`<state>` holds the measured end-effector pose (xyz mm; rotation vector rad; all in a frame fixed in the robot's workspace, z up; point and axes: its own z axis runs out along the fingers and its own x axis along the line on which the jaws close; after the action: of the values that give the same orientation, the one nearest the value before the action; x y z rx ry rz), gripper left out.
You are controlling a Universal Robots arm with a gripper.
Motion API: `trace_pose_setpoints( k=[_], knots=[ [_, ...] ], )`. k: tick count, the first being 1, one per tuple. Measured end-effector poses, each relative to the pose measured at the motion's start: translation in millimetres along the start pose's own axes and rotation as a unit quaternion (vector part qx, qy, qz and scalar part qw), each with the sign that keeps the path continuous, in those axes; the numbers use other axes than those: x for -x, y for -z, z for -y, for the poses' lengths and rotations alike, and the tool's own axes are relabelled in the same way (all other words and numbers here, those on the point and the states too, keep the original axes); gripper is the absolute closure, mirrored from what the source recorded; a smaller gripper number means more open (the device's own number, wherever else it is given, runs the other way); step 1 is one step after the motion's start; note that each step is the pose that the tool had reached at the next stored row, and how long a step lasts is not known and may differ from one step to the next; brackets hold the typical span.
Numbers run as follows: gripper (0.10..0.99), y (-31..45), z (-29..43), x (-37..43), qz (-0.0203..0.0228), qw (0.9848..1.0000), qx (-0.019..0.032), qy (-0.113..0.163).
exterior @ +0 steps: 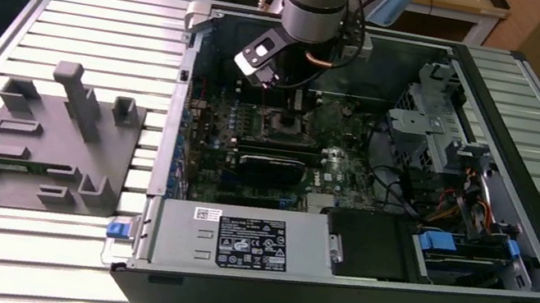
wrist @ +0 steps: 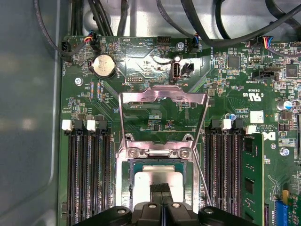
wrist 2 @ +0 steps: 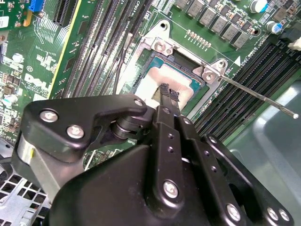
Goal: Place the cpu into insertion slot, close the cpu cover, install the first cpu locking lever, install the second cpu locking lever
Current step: 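Place the cpu into insertion slot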
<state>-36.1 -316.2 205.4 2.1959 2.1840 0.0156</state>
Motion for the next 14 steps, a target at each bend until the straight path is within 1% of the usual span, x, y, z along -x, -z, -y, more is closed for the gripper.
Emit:
trace_pose_setpoints(
  k=[3,4,7,9,14],
  knots=[
    [0.980,0.0,0.1,0.0,0.0000,1.0000,0.0001,0.000],
    [0.980,0.1,0.4,0.0,0.0000,1.0000,0.0010,0.000],
    [0.980,-0.6,0.7,0.0,0.0000,1.0000,0.0058,0.001],
    [0.980,-1.5,0.7,0.0,-0.0002,1.0000,0.0078,0.005],
    [0.980,-2.4,1.1,0.3,-0.0024,0.9997,0.0091,0.021]
  ],
)
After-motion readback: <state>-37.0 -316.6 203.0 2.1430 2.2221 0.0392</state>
